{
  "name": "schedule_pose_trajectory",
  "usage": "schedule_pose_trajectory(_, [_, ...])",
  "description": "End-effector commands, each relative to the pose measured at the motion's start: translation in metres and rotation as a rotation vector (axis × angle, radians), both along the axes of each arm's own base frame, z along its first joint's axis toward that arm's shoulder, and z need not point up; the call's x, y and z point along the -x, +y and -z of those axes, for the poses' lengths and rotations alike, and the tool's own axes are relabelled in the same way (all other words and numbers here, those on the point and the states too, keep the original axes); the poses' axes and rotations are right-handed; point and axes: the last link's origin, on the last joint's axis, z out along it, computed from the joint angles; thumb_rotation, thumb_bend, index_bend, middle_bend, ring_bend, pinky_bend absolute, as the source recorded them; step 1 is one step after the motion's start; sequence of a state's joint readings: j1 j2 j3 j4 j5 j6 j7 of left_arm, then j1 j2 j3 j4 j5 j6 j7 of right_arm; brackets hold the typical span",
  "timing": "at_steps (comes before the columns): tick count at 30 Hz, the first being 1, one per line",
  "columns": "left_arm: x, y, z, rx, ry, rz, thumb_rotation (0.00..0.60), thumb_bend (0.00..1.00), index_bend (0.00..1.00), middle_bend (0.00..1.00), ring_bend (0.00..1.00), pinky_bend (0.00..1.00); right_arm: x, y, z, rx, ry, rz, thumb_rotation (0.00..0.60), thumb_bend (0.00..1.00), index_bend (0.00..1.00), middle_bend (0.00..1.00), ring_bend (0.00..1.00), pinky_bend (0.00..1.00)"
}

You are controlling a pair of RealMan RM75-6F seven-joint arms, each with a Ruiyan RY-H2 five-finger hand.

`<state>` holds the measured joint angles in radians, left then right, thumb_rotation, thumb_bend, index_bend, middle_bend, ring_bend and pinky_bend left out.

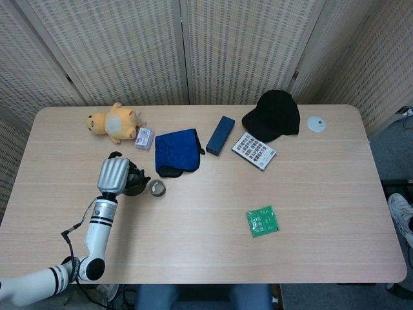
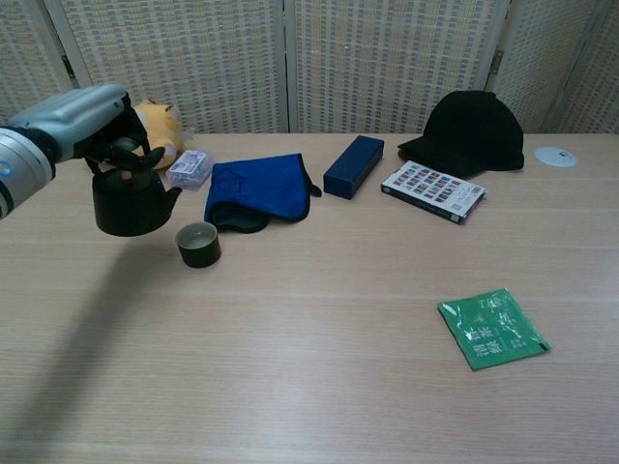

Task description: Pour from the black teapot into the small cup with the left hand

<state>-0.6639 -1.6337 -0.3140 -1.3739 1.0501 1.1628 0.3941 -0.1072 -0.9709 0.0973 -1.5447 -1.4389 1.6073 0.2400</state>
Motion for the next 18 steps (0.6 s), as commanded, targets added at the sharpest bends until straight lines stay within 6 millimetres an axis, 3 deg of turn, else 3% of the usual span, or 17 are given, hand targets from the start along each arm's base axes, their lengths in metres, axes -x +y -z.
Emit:
schedule_pose_trajectory(1, [0.015,-0.005,-0.009,0.009,-0.091,-0.037,0.373,0.44,1.00,1.00,0.91,0.24,0.000,-0.001,0.000,-0.001,-0.001,-0.002,0.600,0.14,0.11,0.16,0.07,0.10])
schedule_pose_trajectory(4, [0.024,-0.008,-0.011,0.011,-0.112,-0.046,0.342,0.44,1.00,1.00,0.91,0.24,-0.001,-0.002,0.001,-0.004,-0.001,-0.006,0.600,0.14,0.11,0.16,0.07,0.10])
schedule_pose_trajectory(8, [0.037,-0.011,-0.013,0.023,-0.138,-0.075,0.215,0.34,1.00,1.00,0.91,0.24,-0.002,-0.003,0.002,-0.007,0.000,-0.008,0.600,0.14,0.11,0.16,0.07,0.10])
schedule_pose_trajectory(12, [0.047,-0.013,-0.016,0.022,-0.142,-0.096,0.126,0.26,1.00,1.00,0.91,0.24,-0.003,-0.005,0.002,-0.011,0.001,-0.009,0.600,0.14,0.11,0.16,0.07,0.10])
schedule_pose_trajectory(18, [0.058,-0.017,-0.015,0.038,-0.131,-0.112,0.060,0.21,1.00,1.00,0.88,0.24,-0.004,-0.008,0.004,-0.017,0.002,-0.013,0.600,0.14,0.11,0.16,0.07,0.10])
